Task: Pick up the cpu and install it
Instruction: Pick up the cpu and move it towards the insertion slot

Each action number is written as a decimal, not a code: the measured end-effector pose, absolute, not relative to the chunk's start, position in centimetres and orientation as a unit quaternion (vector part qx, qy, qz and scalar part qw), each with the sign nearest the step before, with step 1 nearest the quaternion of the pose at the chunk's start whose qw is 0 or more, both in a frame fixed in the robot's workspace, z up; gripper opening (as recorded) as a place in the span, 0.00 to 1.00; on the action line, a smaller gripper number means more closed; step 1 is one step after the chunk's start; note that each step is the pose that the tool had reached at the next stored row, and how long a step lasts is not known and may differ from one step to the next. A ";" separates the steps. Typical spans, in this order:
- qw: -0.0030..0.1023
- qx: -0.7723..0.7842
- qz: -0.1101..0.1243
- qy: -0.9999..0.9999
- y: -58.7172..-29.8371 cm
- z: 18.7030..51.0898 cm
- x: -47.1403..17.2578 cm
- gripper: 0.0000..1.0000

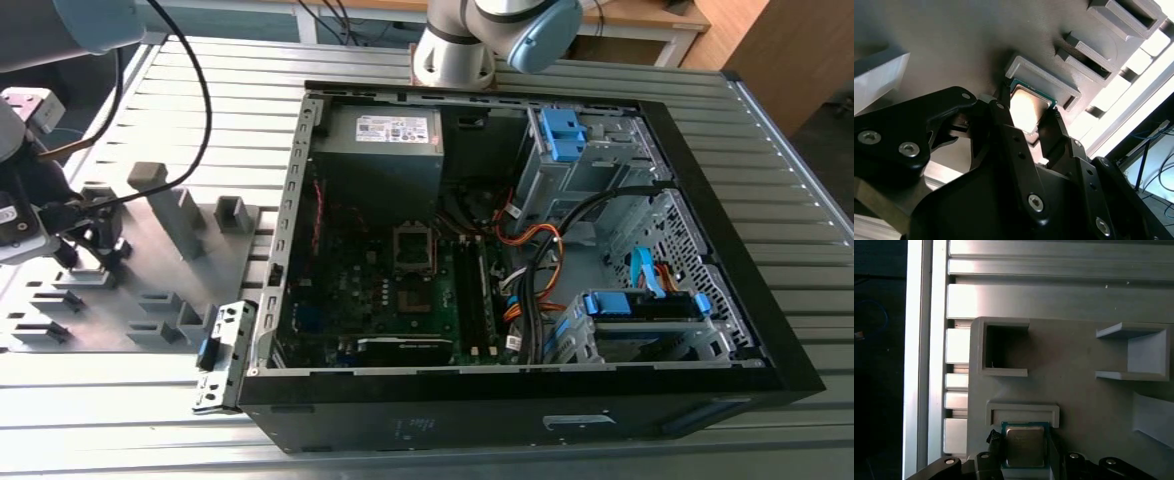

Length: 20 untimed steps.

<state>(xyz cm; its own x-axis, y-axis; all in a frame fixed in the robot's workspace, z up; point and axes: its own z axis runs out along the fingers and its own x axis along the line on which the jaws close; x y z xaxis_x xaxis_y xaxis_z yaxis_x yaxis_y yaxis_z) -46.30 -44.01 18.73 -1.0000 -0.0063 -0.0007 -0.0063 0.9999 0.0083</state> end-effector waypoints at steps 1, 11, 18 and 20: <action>0.000 -0.003 0.004 1.000 -44.0 18.8 -46.3 0.47; 0.000 -0.003 0.004 1.000 -44.0 20.5 -46.3 0.47; 0.000 -0.003 0.004 1.000 -44.0 20.9 -46.3 0.47; 0.000 -0.003 0.004 1.000 -44.0 20.9 -46.3 0.47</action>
